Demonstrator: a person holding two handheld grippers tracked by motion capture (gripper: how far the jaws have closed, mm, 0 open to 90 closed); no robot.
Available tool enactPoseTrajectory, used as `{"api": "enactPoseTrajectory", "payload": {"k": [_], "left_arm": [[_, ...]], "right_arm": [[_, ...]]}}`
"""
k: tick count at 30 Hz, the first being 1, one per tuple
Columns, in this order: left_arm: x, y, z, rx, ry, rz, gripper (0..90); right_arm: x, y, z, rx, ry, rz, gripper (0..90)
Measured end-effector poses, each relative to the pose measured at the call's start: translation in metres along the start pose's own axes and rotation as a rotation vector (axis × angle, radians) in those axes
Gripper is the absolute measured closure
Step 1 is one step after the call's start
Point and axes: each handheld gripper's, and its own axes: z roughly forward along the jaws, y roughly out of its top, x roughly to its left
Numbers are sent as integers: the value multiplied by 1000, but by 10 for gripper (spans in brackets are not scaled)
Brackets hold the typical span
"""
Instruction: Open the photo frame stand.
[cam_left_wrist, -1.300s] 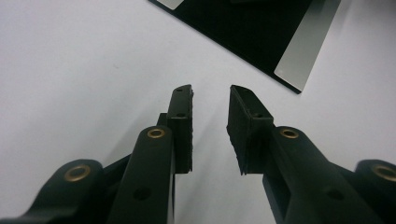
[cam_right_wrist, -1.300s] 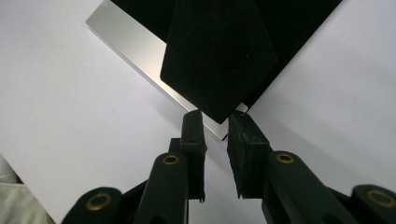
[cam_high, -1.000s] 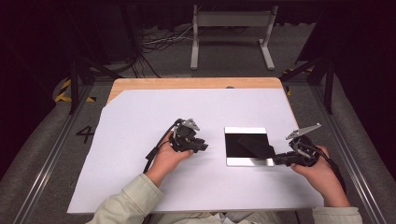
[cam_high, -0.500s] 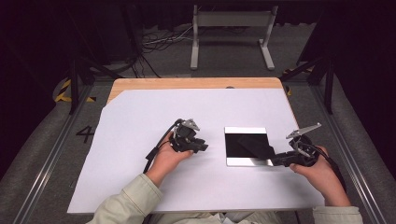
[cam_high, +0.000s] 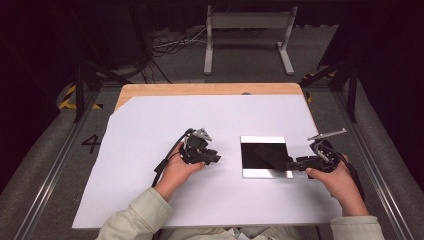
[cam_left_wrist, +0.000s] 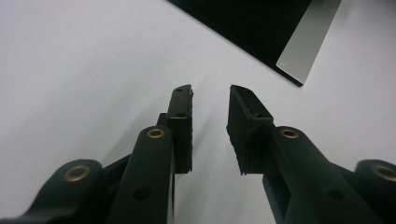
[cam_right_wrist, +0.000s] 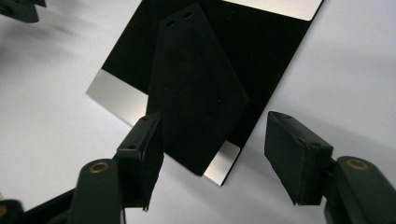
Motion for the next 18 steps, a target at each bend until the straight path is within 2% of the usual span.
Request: {"api": "enactPoseTrajectory", "payload": {"k": [2,13,18], "left_arm": [[1,-2,-1,-1,3,-7,716],[1,-5,-4,-3,10,-14,714],[2,-5,-3,-4,9,-15,712]], "right_arm": [[-2,2,5,0,22,20,367],[-4,7,19,15,89,55,369],[-6,6,22,14,115,50,394]]}}
